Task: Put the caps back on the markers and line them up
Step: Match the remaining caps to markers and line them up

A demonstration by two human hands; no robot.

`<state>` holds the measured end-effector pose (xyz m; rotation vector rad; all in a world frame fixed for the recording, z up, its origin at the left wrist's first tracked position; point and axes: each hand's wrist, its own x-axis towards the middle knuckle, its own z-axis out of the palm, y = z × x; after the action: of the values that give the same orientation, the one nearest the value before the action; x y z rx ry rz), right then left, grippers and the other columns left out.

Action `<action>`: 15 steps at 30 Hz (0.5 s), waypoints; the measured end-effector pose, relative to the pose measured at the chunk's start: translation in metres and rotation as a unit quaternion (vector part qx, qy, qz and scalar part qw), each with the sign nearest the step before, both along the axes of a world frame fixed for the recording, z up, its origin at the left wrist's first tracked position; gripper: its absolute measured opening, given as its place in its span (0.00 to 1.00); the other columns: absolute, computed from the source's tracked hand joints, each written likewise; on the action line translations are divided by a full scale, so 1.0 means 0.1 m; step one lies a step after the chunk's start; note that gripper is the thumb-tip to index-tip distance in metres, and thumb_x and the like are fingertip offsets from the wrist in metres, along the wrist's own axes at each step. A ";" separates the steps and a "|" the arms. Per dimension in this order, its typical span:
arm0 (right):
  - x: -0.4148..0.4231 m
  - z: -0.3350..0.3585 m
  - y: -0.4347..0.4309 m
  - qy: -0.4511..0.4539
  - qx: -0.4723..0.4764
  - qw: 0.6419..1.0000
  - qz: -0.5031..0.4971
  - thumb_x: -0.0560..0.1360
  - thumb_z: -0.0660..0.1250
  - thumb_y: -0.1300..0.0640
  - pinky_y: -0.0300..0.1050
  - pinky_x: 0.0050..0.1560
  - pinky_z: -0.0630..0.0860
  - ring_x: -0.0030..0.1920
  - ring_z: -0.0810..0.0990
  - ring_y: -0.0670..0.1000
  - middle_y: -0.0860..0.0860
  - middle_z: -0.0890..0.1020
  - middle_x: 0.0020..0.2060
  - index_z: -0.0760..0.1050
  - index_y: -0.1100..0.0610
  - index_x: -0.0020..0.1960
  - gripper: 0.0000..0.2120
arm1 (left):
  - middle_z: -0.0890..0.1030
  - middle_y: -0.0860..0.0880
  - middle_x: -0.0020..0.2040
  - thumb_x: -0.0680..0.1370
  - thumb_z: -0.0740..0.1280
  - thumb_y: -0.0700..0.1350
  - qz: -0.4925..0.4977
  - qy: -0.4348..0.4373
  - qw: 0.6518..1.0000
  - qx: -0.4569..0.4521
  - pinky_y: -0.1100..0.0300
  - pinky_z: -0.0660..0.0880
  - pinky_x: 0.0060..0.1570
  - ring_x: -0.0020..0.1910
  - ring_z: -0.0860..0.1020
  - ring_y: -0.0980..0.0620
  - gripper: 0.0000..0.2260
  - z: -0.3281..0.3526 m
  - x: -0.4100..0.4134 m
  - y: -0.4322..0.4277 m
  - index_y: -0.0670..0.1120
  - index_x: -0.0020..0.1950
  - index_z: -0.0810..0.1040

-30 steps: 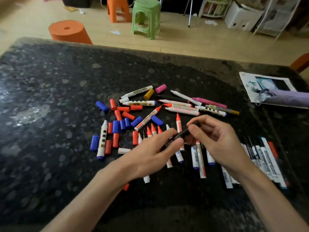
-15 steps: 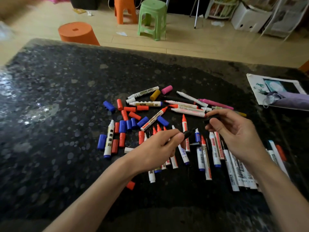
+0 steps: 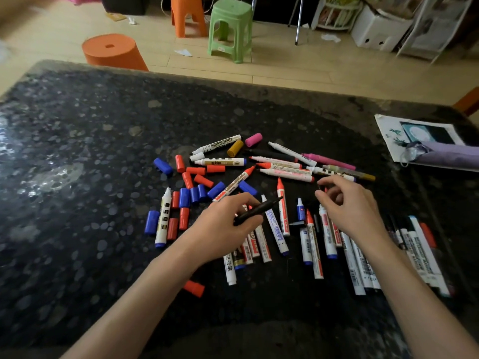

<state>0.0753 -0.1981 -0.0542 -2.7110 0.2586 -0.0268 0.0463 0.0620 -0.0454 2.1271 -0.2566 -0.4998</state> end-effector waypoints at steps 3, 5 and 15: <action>-0.01 -0.02 0.00 0.016 -0.017 1.000 0.011 0.80 0.71 0.53 0.49 0.53 0.77 0.53 0.78 0.50 0.46 0.80 0.44 0.79 0.48 0.65 0.14 | 0.82 0.54 0.54 0.81 0.68 0.50 0.008 0.018 0.999 0.035 0.50 0.80 0.57 0.51 0.82 0.56 0.13 -0.01 0.01 0.02 0.57 0.66 0.75; -0.02 0.00 0.01 0.010 -0.028 0.999 0.013 0.80 0.71 0.53 0.49 0.54 0.77 0.53 0.78 0.49 0.46 0.80 0.45 0.79 0.48 0.65 0.14 | 0.82 0.53 0.56 0.81 0.68 0.49 0.009 0.035 0.998 0.058 0.50 0.81 0.57 0.51 0.82 0.55 0.15 -0.02 0.01 0.00 0.57 0.68 0.73; -0.32 0.14 0.49 0.042 0.274 0.954 0.109 0.79 0.71 0.46 0.47 0.54 0.81 0.49 0.83 0.43 0.40 0.86 0.44 0.87 0.45 0.51 0.06 | 0.82 0.54 0.56 0.81 0.67 0.40 0.021 0.089 0.994 -0.061 0.57 0.83 0.53 0.48 0.85 0.58 0.19 0.02 -0.01 -0.14 0.53 0.71 0.75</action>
<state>0.0435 -0.1494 -0.0407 -2.1711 -0.0153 0.1972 0.0452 0.0477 -0.0433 1.9518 -0.1379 -0.6286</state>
